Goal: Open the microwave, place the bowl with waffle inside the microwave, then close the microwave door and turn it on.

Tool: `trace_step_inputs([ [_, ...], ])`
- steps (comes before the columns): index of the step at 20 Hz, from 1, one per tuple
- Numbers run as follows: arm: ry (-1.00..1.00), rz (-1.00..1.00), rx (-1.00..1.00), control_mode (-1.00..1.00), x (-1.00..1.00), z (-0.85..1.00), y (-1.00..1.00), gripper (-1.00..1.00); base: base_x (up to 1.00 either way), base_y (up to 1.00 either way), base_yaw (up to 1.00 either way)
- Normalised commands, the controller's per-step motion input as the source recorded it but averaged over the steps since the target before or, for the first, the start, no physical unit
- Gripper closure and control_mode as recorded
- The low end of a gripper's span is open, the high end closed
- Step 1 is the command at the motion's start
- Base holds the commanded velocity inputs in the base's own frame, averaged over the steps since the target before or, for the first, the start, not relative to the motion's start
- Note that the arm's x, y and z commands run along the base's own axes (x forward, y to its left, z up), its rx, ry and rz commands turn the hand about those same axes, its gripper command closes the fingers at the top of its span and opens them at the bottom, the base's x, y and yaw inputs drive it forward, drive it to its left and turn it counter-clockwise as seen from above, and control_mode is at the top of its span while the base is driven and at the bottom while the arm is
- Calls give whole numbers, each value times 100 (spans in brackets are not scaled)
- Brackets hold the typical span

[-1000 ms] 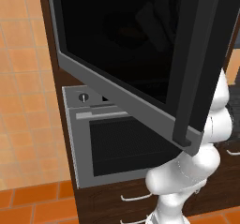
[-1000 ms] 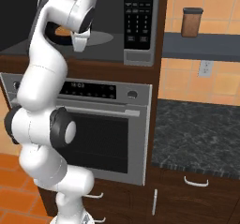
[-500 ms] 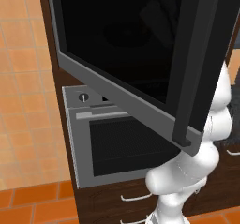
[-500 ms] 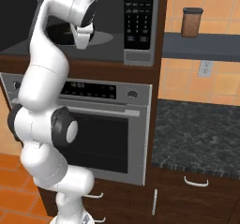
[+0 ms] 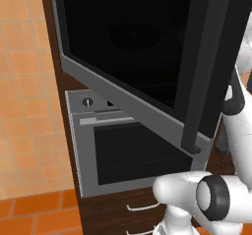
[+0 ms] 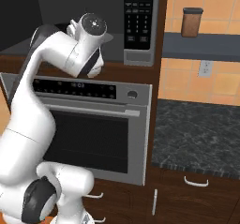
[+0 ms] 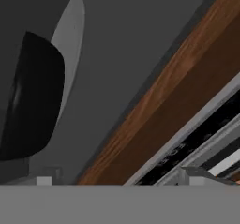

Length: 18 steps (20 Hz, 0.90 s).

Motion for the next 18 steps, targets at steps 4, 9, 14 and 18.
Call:
trace_step_inputs([
  [4, -67, 0, 1, -100, -100, 9, -26, -100, 0, 0, 0],
  [9, -40, -1, -1, -100, -100, 89, -30, -100, 0, 0, 0],
  [14, -11, 5, -32, -100, -100, 74, -6, -100, 0, 0, 0],
  [18, 1, 13, -50, -100, -100, 7, 0, -100, 0, 0, 0],
])
